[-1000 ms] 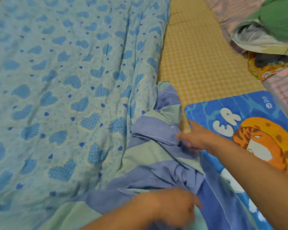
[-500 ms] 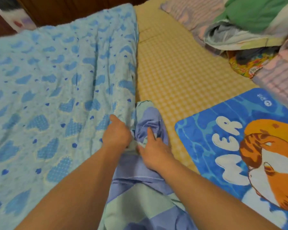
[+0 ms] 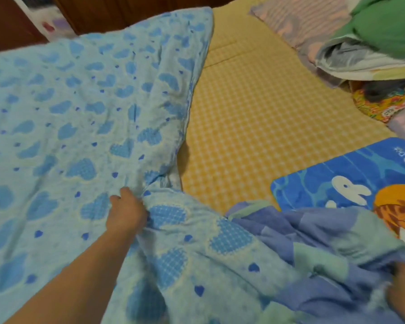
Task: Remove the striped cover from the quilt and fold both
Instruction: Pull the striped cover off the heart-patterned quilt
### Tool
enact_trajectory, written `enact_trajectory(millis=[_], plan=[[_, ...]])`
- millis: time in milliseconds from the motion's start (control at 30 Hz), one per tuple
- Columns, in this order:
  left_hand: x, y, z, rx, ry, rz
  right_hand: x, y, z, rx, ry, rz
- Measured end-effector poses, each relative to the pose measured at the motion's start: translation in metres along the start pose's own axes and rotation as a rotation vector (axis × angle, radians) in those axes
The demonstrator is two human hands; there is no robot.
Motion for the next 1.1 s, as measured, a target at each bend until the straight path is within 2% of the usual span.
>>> enact_trajectory(millis=[33, 100, 133, 167, 200, 233, 267, 300, 333, 367, 400, 433, 467, 500, 533, 567, 600, 633, 667, 700, 767, 867, 967, 1033, 1100], plan=[[0.006, -0.005, 0.006, 0.03, -0.033, -0.116, -0.005, 0.007, -0.002, 0.079, 0.001, -0.03], [0.008, -0.014, 0.017, 0.097, -0.043, -0.181, -0.056, 0.021, -0.004, 0.197, 0.114, -0.165], [0.003, -0.016, 0.018, 0.098, -0.027, -0.184, -0.102, 0.016, -0.004, 0.102, 0.242, -0.307], [-0.002, -0.019, 0.016, 0.056, -0.009, -0.195, -0.157, 0.014, -0.002, -0.043, 0.377, -0.494], [-0.009, -0.021, 0.013, -0.018, 0.015, -0.216, -0.208, 0.006, 0.0, -0.236, 0.434, -0.648], [-0.017, -0.02, 0.006, -0.084, 0.049, -0.206, -0.247, -0.009, 0.007, -0.437, 0.459, -0.717], [-0.024, -0.016, 0.001, -0.111, 0.088, -0.128, -0.275, -0.021, 0.011, -0.571, 0.459, -0.729], [-0.027, -0.01, -0.002, -0.102, 0.111, -0.001, -0.294, -0.031, 0.017, -0.669, 0.456, -0.724], [-0.024, -0.004, 0.0, -0.081, 0.094, 0.152, -0.306, -0.034, 0.023, -0.701, 0.488, -0.732], [-0.013, -0.002, 0.007, -0.072, 0.043, 0.346, -0.308, -0.025, 0.03, -0.641, 0.555, -0.786], [0.0, -0.002, 0.018, -0.063, -0.022, 0.586, -0.298, -0.003, 0.034, -0.482, 0.61, -0.92], [0.012, -0.006, 0.03, -0.055, -0.08, 0.838, -0.267, 0.023, 0.032, -0.225, 0.615, -1.016], [0.026, -0.013, 0.042, -0.095, -0.16, 0.976, -0.216, 0.045, 0.029, 0.071, 0.555, -1.076], [0.045, -0.023, 0.057, -0.175, -0.268, 0.948, -0.155, 0.057, 0.029, 0.34, 0.439, -1.054], [0.059, -0.045, 0.075, -0.317, -0.347, 0.8, -0.095, 0.058, 0.027, 0.502, 0.271, -0.943], [0.066, -0.076, 0.091, -0.469, -0.415, 0.545, -0.045, 0.053, 0.022, 0.518, 0.066, -0.809], [0.064, -0.111, 0.105, -0.584, -0.469, 0.2, -0.008, 0.04, 0.017, 0.431, -0.1, -0.698], [0.055, -0.139, 0.114, -0.622, -0.485, -0.106, 0.009, 0.024, 0.009, 0.317, -0.18, -0.597], [0.048, -0.154, 0.118, -0.615, -0.457, -0.3, 0.007, 0.013, 0.002, 0.237, -0.159, -0.524], [0.046, -0.158, 0.119, -0.579, -0.425, -0.39, -0.006, 0.007, -0.006, 0.161, -0.095, -0.47], [0.046, -0.159, 0.125, -0.536, -0.398, -0.436, -0.029, 0.004, -0.017, 0.015, -0.012, -0.428], [0.038, -0.158, 0.133, -0.515, -0.398, -0.488, -0.037, -0.004, -0.033, -0.158, -0.009, -0.556], [0.024, -0.156, 0.141, -0.568, -0.421, -0.487, -0.043, -0.01, -0.038, -0.299, -0.004, -0.668], [0.017, -0.154, 0.146, -0.609, -0.408, -0.43, -0.042, -0.006, -0.042, -0.388, -0.069, -0.948], [0.014, -0.153, 0.153, -0.613, -0.382, -0.349, -0.062, 0.002, -0.041, -0.53, -0.174, -1.353]])
Point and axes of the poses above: each hand's wrist, its own z-axis away from the middle knuckle, its own y-axis out of the back of the hand, x = y × z, the point moved 9 cm from there along -z, towards the middle knuckle, and after that the axes turned 7 degrees about -x, right-handed, at the moved point
